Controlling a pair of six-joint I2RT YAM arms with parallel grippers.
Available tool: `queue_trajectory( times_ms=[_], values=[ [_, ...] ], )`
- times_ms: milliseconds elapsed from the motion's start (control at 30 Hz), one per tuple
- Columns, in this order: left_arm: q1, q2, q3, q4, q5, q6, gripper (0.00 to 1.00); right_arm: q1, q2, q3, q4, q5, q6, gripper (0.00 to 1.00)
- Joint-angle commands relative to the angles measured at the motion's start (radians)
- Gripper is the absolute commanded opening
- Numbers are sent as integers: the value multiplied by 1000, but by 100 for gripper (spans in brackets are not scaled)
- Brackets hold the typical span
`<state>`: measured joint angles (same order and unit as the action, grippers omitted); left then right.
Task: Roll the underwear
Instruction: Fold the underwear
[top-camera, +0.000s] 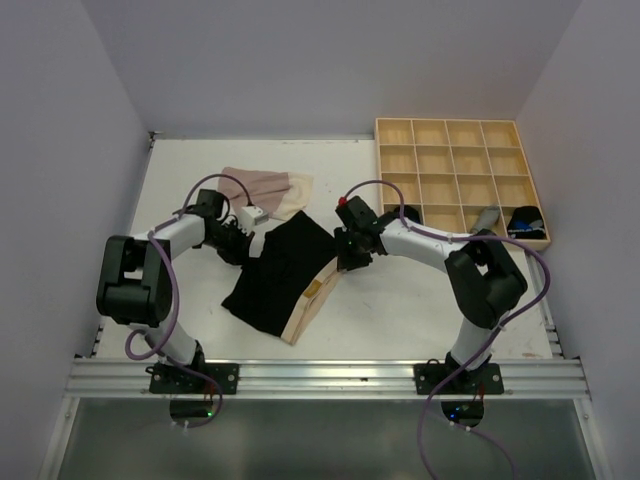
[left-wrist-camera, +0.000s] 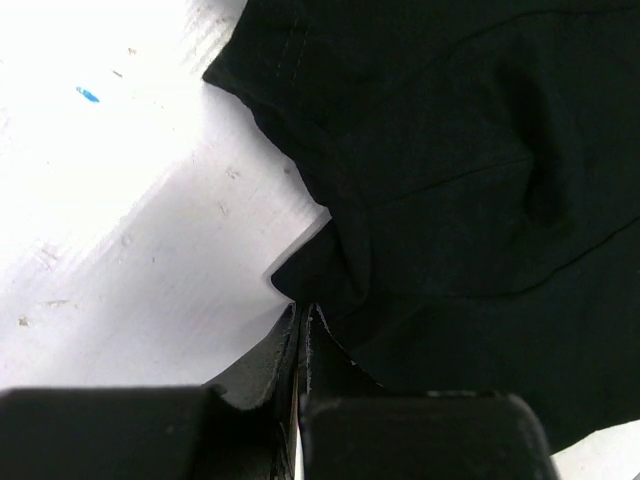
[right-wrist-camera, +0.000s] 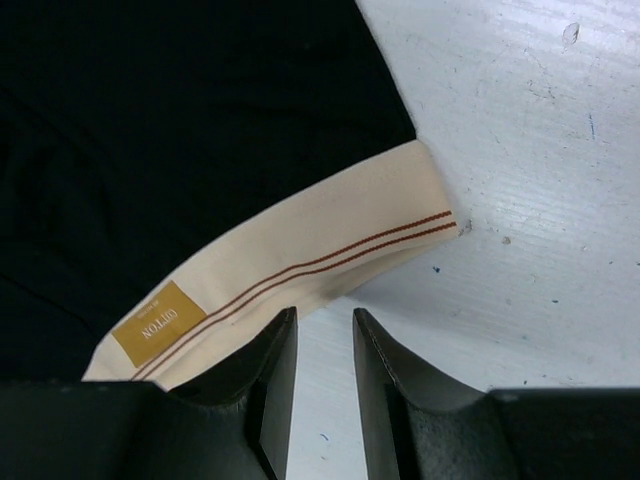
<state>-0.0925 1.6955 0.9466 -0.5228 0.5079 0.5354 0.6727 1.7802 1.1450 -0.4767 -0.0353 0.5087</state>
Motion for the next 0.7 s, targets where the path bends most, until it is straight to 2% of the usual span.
queue_trajectory(
  times_ms=[0, 400, 667],
  values=[
    [-3, -42, -38, 4, -58, -8, 0, -5, -45, -11, 67, 25, 99, 33],
    [-3, -63, -49, 10, -52, -22, 0, -15, 34, -5, 113, 32, 205, 29],
    [-3, -60, -45, 14, -57, -17, 0, -21, -5, -47, 113, 72, 252, 28]
  ],
)
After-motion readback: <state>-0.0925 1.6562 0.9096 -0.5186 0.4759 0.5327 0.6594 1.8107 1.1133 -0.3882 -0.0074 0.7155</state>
